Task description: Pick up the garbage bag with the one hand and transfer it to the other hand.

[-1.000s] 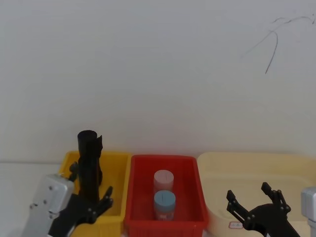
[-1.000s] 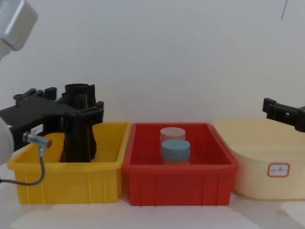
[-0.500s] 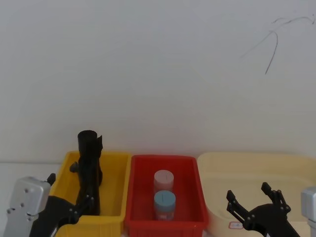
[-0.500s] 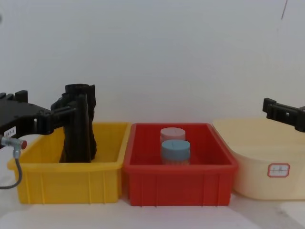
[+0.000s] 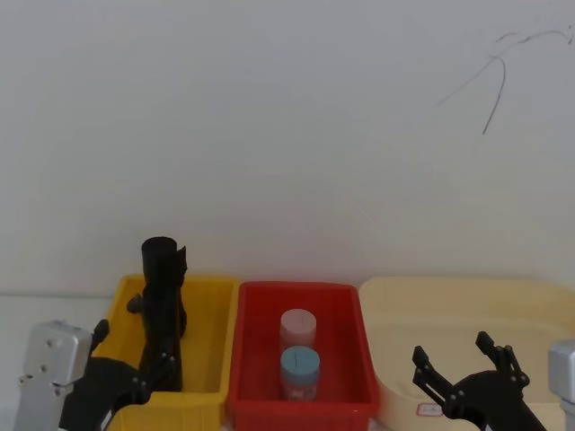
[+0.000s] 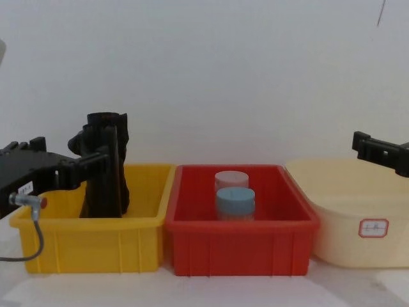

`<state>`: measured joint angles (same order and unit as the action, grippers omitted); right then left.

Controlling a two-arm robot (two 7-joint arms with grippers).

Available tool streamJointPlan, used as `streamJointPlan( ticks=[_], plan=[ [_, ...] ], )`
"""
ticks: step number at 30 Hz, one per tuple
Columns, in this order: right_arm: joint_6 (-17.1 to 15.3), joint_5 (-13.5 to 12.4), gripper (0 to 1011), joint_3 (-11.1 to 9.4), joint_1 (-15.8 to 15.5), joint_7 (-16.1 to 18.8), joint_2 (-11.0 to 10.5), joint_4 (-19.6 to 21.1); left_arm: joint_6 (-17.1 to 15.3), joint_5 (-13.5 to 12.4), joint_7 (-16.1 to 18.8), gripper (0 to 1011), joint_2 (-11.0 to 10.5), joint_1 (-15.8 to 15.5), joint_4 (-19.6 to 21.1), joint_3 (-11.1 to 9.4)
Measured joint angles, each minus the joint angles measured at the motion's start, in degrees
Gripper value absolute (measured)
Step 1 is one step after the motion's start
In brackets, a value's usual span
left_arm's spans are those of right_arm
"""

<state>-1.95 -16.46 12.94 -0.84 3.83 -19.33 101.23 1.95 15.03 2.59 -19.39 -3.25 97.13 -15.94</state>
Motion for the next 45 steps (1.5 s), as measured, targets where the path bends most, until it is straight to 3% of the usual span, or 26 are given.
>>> streamJointPlan(
  ticks=[41,45],
  plan=[
    [0.00,0.00,1000,0.00,0.00,0.00,0.00,0.00,4.88,1.03,-8.16,1001,5.37,-12.71,-18.06,-0.65],
    [0.00,0.00,1000,0.00,0.00,0.00,0.00,0.00,5.24,0.96,-8.85,932,6.04,-13.92,-19.79,-0.80]
  ],
)
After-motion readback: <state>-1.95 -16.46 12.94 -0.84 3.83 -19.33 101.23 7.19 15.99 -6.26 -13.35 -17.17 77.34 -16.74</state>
